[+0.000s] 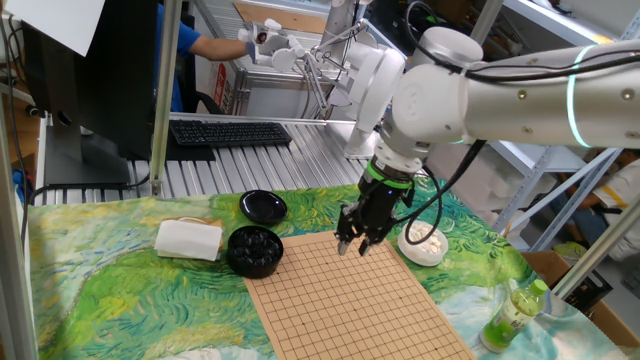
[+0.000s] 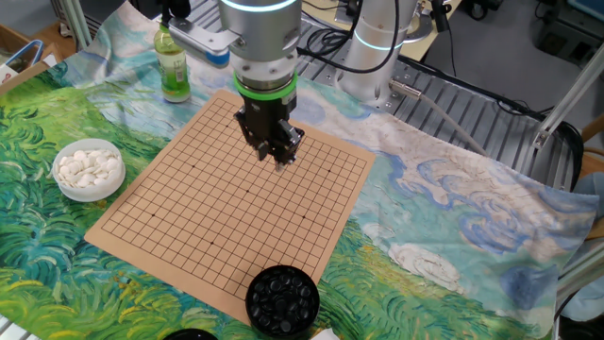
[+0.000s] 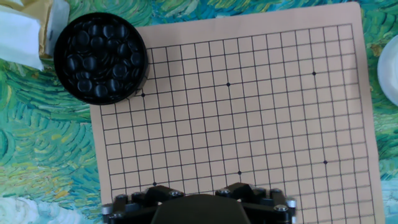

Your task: Play the first move as black on the 3-4 point in the upper right corner of the Go board

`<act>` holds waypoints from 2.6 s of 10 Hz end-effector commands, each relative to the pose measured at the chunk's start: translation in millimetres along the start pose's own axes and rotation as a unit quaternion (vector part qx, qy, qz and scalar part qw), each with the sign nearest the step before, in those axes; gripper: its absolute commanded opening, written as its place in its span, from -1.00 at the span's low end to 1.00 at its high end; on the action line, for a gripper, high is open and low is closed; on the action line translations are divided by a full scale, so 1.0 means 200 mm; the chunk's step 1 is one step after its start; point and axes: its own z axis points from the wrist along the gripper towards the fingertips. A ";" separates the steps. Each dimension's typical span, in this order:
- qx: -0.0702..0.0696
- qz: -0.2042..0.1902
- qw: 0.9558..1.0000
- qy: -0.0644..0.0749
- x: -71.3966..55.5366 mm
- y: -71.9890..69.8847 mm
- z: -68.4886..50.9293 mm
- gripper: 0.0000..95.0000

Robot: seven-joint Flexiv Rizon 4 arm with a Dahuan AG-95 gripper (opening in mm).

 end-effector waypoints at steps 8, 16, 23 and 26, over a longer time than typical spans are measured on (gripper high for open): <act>0.009 0.019 1.000 -0.001 -0.06 0.10 -0.04 -1.00; 0.014 0.048 0.999 -0.001 -0.26 0.26 -0.03 -1.00; 0.032 0.072 0.997 -0.005 -0.45 0.40 0.04 -1.00; 0.029 0.099 0.995 0.001 -0.50 0.44 0.07 -1.00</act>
